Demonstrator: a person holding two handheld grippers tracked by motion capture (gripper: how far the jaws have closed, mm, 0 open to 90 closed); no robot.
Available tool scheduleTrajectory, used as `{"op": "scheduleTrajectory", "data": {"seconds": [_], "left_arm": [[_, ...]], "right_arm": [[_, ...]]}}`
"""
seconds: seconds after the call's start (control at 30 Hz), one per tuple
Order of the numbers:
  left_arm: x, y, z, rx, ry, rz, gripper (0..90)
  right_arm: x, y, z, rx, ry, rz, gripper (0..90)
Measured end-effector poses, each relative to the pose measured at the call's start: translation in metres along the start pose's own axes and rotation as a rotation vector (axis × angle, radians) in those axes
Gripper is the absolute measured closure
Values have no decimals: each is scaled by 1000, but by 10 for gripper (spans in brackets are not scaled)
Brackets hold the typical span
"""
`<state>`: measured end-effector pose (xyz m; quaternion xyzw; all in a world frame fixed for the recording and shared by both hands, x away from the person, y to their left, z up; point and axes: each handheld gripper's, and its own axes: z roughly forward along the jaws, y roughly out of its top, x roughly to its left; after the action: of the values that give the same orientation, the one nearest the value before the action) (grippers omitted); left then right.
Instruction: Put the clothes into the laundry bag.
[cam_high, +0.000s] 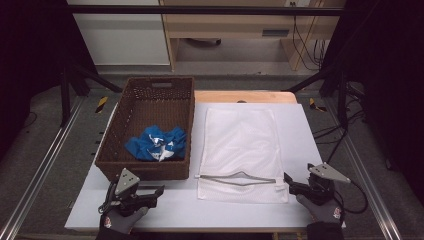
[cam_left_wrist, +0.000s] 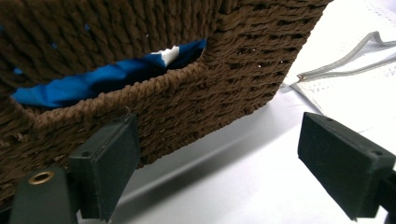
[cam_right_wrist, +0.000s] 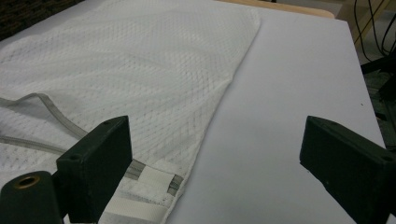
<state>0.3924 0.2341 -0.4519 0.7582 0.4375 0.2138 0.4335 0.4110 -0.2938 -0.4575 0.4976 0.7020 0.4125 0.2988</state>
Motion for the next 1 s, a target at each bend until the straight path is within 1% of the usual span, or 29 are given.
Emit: {"op": "scheduleTrajectory", "data": {"seconds": [0.1, 0.2, 0.23, 0.33, 0.43, 0.5, 0.53, 0.7, 0.73, 0.83, 1.0], "left_arm": [[-2, 1, -1, -3, -1, 4, 129], [-2, 2, -3, -7, -14, 7, 133], [-3, 2, -3, -8, -11, 10, 133], [-3, 4, -5, -9, -17, 11, 132], [-4, 7, -8, -17, -19, 0, 132], [-5, 8, -9, -17, -19, 4, 132], [-9, 11, -11, -25, -28, 4, 131], [-13, 17, -17, -47, -35, 10, 131], [-15, 20, -20, -59, -39, 15, 131], [-17, 24, -25, -77, -39, 17, 132], [-17, 31, -29, -92, -34, 23, 134]], "right_arm": [[0, 1, 0, -1, 4, 14, 99], [0, 0, 0, 3, 0, 13, 100], [1, 0, 0, 3, -2, 13, 100], [2, 1, -1, 8, 3, 24, 102], [3, 3, -2, 1, 1, 28, 102], [3, 3, -2, -6, 7, 33, 102], [3, 3, -2, -10, 9, 34, 102], [5, 5, -4, -16, 14, 36, 102], [6, 6, -4, -19, 13, 33, 102], [6, 7, -5, -23, 12, 33, 103], [6, 7, -5, -26, 3, 39, 106]]}}
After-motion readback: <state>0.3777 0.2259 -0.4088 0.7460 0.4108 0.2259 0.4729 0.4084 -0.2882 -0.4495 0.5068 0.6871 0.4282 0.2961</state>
